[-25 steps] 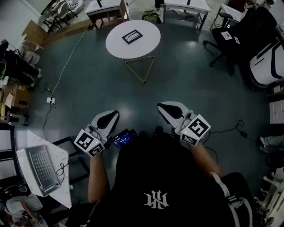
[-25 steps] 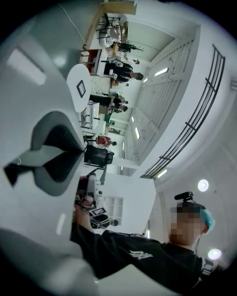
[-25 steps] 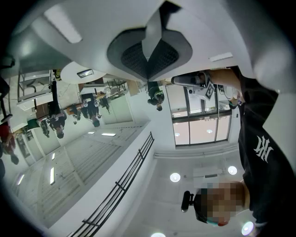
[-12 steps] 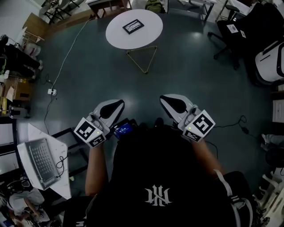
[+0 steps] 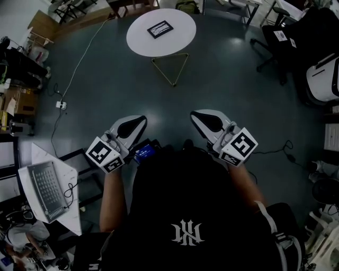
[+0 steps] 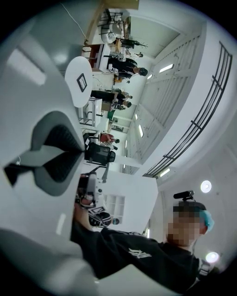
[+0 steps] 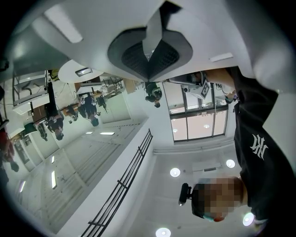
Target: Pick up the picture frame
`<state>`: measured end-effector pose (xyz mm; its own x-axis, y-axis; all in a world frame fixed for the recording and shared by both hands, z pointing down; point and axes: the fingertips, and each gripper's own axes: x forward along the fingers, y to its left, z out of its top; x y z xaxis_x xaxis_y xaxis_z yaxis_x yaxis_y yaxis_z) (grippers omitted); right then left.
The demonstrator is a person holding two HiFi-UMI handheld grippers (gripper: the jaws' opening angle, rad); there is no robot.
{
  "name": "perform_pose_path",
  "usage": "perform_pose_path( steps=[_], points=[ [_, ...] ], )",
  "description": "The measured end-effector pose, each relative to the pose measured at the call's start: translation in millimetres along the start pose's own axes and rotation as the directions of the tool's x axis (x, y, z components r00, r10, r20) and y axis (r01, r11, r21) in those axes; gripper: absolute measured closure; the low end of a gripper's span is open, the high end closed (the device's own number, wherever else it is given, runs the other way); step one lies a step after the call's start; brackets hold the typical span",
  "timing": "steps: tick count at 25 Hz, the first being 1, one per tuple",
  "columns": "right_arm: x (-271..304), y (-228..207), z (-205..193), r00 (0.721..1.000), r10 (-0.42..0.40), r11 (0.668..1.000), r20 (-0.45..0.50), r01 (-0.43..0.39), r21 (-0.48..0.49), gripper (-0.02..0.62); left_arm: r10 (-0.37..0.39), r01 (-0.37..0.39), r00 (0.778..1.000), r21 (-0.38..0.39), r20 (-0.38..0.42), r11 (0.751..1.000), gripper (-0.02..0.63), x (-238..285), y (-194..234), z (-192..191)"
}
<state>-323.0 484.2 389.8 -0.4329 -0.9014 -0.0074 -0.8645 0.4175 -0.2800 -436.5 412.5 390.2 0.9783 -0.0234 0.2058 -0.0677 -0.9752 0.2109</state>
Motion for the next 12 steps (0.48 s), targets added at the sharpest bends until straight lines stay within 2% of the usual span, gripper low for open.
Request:
perform_pose_path(
  steps=[6,12],
  points=[
    [-5,-8,-2,1.0,0.022,0.999,0.016,-0.023,0.024,0.595,0.023,-0.023,1.0,0.01,0.0,1.0,0.603,6,0,-1],
    [-11,-18,-1,1.0,0.005,1.0,0.017,-0.005,0.026,0.595,0.018,-0.018,1.0,-0.001,-0.001,1.0,0.603,15,3,-1]
  ],
)
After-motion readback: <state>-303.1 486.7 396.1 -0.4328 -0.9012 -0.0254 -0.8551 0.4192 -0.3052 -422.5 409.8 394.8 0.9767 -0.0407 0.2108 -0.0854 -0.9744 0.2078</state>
